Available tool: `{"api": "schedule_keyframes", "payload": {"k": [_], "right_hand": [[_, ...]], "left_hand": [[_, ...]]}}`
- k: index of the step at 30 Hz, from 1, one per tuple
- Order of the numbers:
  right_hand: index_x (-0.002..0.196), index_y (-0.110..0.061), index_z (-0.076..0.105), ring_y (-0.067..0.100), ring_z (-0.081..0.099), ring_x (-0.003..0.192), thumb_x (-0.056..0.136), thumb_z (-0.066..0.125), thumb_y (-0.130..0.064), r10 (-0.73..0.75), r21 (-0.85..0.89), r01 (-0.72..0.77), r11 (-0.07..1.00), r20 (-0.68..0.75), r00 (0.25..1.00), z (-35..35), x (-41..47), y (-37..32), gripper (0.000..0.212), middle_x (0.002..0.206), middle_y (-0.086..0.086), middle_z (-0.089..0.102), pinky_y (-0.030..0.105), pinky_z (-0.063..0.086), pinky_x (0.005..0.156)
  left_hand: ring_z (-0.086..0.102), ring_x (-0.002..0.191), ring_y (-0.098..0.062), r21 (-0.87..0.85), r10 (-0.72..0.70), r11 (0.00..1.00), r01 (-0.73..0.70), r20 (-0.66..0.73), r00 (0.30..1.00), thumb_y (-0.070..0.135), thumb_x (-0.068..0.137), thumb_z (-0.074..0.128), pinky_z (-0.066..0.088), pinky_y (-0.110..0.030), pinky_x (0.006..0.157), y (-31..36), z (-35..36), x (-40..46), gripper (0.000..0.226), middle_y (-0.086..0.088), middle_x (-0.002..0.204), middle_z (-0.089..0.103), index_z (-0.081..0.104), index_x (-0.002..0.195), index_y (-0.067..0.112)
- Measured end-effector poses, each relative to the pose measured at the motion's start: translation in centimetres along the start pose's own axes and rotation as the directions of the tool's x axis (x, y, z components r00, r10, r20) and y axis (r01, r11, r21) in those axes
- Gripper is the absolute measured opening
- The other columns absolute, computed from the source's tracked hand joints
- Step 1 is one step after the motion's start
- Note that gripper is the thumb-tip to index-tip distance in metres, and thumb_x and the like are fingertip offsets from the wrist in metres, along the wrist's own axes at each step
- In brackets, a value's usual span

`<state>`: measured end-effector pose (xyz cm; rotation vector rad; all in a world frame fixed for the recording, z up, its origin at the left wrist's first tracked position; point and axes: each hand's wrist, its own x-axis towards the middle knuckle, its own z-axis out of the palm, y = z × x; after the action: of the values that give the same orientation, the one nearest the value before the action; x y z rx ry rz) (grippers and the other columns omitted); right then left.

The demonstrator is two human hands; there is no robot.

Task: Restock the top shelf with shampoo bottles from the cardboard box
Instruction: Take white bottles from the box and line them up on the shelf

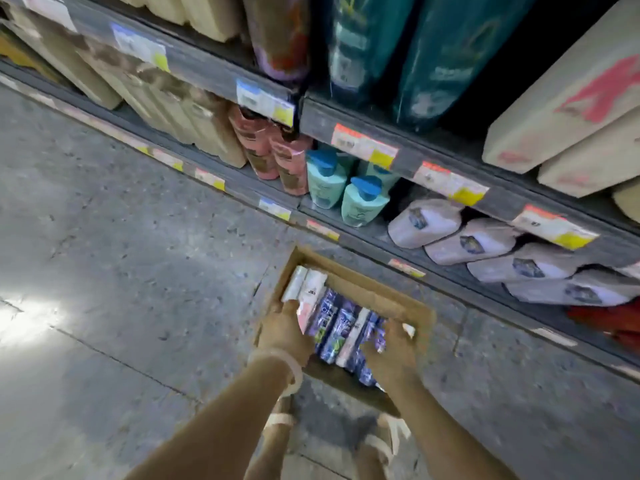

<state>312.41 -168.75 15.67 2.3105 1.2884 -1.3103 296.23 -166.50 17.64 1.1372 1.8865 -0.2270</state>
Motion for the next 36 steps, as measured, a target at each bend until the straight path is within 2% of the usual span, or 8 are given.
{"api": "schedule_keyframes", "payload": {"k": [3,7,13,18,22,27,31,36], "right_hand": [[0.12,0.001,0.047,0.026,0.055,0.101,0.088,0.057,-0.029,0.067,0.026,-0.067,0.997,0.018,0.998,6.3,5.3,1.4,0.044,0.107,0.016,0.057,0.033,0.04,0.09],[0.14,-0.004,0.03,0.03,0.041,0.129,0.088,0.059,-0.036,0.186,0.181,-0.2,0.963,0.089,0.978,13.7,12.4,4.1,0.068,0.143,0.016,0.039,0.033,0.036,0.102],[0.133,-0.01,0.032,0.033,0.055,0.113,0.079,0.071,-0.036,0.302,0.382,-0.315,0.869,0.093,0.949,20.3,19.8,6.3,0.072,0.131,0.015,0.051,0.037,0.049,0.086],[0.128,-0.007,0.037,0.033,0.054,0.111,0.071,0.077,-0.037,0.356,0.36,-0.327,0.874,-0.014,0.935,22.1,21.4,6.3,0.075,0.127,0.013,0.051,0.036,0.048,0.078],[0.129,-0.005,0.037,0.033,0.049,0.117,0.072,0.074,-0.038,0.324,0.277,-0.302,0.912,-0.035,0.945,21.7,21.4,7.0,0.076,0.132,0.013,0.042,0.041,0.05,0.086],[0.133,-0.009,0.032,0.03,0.044,0.122,0.074,0.071,-0.041,0.294,0.243,-0.265,0.933,-0.091,0.952,21.6,21.3,7.7,0.077,0.136,0.01,0.036,0.042,0.048,0.086],[0.124,-0.009,0.038,0.031,0.054,0.11,0.074,0.07,-0.041,0.271,0.171,-0.257,0.951,-0.063,0.961,21.1,22.1,8.1,0.068,0.124,0.01,0.049,0.036,0.045,0.074],[0.113,-0.013,0.039,0.017,0.058,0.078,0.076,0.07,-0.021,0.224,0.574,-0.185,0.798,0.003,0.975,17.9,20.1,9.5,0.049,0.084,-0.006,0.054,0.023,0.043,0.064]], "left_hand": [[0.045,0.124,-0.029,0.085,-0.002,0.996,-0.006,0.092,0.996,0.014,0.082,0.06,0.038,-0.034,0.104,-2.9,4.2,6.2,0.06,-0.011,0.136,0.045,0.035,0.137,0.013],[0.041,0.129,-0.027,0.126,-0.015,0.992,-0.006,0.165,0.986,0.017,0.083,0.063,0.035,-0.033,0.107,-5.8,11.3,13.2,0.066,-0.009,0.142,0.037,0.03,0.14,0.013],[0.047,0.122,-0.027,0.062,0.063,0.996,-0.069,0.096,0.993,0.015,0.082,0.064,0.041,-0.037,0.102,-7.4,19.9,19.5,0.061,-0.01,0.131,0.05,0.035,0.136,0.011],[0.027,0.133,-0.032,0.399,0.128,0.909,-0.125,0.017,0.992,0.025,0.09,0.05,0.03,-0.037,0.109,-7.4,22.6,20.2,0.07,-0.017,0.144,0.028,0.012,0.145,0.003],[0.023,0.134,-0.034,0.561,0.118,0.817,-0.129,0.056,0.991,0.033,0.091,0.045,0.018,-0.038,0.113,-6.8,23.9,20.8,0.078,-0.022,0.145,0.025,0.003,0.143,-0.006],[0.03,0.127,-0.032,0.437,0.097,0.895,-0.09,0.007,0.995,0.035,0.088,0.05,0.022,-0.037,0.11,-6.3,24.9,21.5,0.07,-0.019,0.136,0.033,0.016,0.137,-0.001],[0.034,0.123,-0.031,0.128,0.057,0.99,-0.051,-0.041,0.998,0.035,0.075,0.067,0.028,-0.038,0.107,-6.9,25.1,21.5,0.063,-0.015,0.13,0.038,0.038,0.123,0.006],[0.047,0.111,-0.026,-0.21,0.031,0.977,-0.048,-0.082,0.996,0.027,0.066,0.078,0.039,-0.031,0.09,-6.5,23.5,19.4,0.067,-0.009,0.12,0.048,0.043,0.122,0.01]]}}
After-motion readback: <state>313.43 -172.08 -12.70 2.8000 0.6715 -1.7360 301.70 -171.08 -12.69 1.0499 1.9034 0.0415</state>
